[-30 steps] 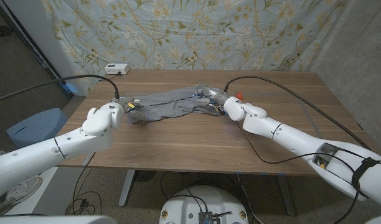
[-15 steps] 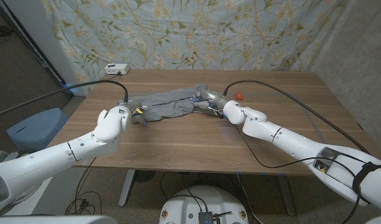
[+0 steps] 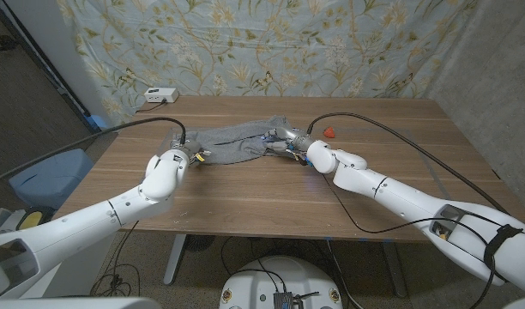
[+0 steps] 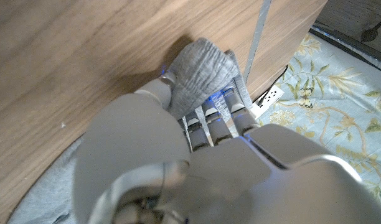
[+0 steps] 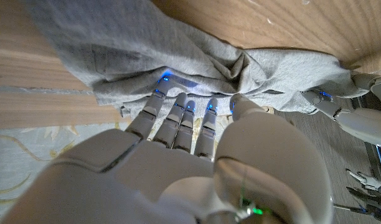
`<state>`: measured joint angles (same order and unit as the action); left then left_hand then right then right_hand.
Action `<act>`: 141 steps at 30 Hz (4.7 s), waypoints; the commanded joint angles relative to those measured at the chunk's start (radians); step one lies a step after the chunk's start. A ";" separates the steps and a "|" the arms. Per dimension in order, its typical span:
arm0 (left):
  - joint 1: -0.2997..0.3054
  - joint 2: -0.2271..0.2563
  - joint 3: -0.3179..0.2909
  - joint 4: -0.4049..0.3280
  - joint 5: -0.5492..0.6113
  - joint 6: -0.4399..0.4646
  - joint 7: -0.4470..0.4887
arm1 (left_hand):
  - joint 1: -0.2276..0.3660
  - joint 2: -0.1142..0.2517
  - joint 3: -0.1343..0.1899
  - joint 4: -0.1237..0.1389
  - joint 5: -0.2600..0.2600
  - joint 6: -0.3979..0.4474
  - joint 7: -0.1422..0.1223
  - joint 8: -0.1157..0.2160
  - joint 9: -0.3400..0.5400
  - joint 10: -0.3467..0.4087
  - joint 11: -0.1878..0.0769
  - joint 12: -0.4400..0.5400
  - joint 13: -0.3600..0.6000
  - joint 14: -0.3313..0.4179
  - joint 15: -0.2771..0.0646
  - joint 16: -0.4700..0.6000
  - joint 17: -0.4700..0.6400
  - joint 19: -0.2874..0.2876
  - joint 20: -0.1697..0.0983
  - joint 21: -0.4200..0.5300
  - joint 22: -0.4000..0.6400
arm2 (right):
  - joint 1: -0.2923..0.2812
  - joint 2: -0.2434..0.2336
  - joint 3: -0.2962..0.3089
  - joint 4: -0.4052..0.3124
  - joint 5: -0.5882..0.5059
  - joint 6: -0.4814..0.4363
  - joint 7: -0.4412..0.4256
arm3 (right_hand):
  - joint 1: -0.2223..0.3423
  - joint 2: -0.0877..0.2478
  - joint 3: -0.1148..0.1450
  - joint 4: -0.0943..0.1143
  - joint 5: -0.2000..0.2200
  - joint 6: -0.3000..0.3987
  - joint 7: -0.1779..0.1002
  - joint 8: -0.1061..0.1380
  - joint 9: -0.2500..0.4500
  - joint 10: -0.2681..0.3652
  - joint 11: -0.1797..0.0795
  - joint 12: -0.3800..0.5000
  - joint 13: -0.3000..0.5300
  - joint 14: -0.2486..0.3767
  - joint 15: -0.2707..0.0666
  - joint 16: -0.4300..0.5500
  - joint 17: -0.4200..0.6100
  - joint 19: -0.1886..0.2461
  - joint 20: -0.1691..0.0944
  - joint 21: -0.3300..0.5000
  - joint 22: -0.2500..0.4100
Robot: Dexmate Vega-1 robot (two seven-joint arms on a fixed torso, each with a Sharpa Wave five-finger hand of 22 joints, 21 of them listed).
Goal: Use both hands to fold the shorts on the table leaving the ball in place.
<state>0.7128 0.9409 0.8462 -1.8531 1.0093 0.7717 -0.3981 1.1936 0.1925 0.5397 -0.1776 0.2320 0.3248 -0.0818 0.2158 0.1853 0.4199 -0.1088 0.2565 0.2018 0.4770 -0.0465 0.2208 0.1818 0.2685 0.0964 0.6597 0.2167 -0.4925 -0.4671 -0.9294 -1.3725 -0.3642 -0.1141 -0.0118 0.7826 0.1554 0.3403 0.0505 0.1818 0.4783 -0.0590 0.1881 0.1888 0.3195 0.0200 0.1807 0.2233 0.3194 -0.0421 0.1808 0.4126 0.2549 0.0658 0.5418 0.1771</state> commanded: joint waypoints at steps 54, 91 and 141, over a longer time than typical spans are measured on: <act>-0.421 0.018 0.058 0.236 0.814 -0.876 0.502 | 0.162 -0.003 0.200 0.049 -0.029 0.682 -0.029 0.194 0.064 0.429 -0.044 0.106 0.102 0.342 -0.180 0.102 0.086 -0.112 -0.084 0.486 0.098 | 0.066 0.042 -0.086 0.150 0.013 0.091 0.113 | -0.077 0.026 0.052 0.012 0.009 0.104 0.036 0.027 0.000 0.094 0.026 0.047 -0.013 0.044 0.003 0.044 -0.054 0.030 -0.005 -0.037 0.000; -0.761 -0.193 0.417 0.461 0.879 -1.136 0.764 | 0.142 -0.002 0.201 0.048 -0.030 0.657 -0.037 0.183 0.057 0.417 -0.043 0.085 0.120 0.327 -0.179 0.083 0.079 -0.134 -0.091 0.523 0.053 | 0.070 0.043 -0.090 0.206 -0.001 0.154 0.125 | -0.073 0.026 0.067 -0.002 0.006 0.115 0.037 0.022 0.000 0.101 0.024 0.044 -0.014 0.046 0.003 0.048 -0.055 0.036 -0.007 -0.044 0.000; -0.509 -0.270 0.372 0.617 0.583 -0.451 1.234 | -0.277 -0.070 -0.020 0.146 -0.038 0.076 -0.136 -0.010 0.009 0.059 -0.059 -0.041 0.032 0.133 -0.172 0.011 0.051 -0.057 -0.125 0.445 -0.046 | 0.045 -0.043 -0.029 -0.012 -0.024 0.068 0.128 | -0.077 0.022 0.080 -0.014 0.003 0.117 0.036 0.014 0.000 0.103 0.024 0.039 -0.015 0.043 0.002 0.053 -0.055 0.040 -0.005 -0.054 0.000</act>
<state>0.1136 0.6479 1.2739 -1.1927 1.6756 0.2319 0.8336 0.9328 0.1226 0.5197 -0.0378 0.1959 0.3879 -0.2175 0.1966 0.1914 0.4664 -0.1696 0.2125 0.2321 0.5971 -0.0587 0.2258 0.2324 0.2003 -0.0247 1.1120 0.1675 -0.4196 -0.4466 -1.0062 -1.2184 -0.3742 0.0112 0.1402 0.6992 0.1806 0.4121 0.0339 0.1817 0.5930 -0.0235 0.2033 0.1855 0.4145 0.0445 0.2172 0.2066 0.3589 -0.0468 0.2263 0.3550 0.2125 -0.0202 0.4880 0.1682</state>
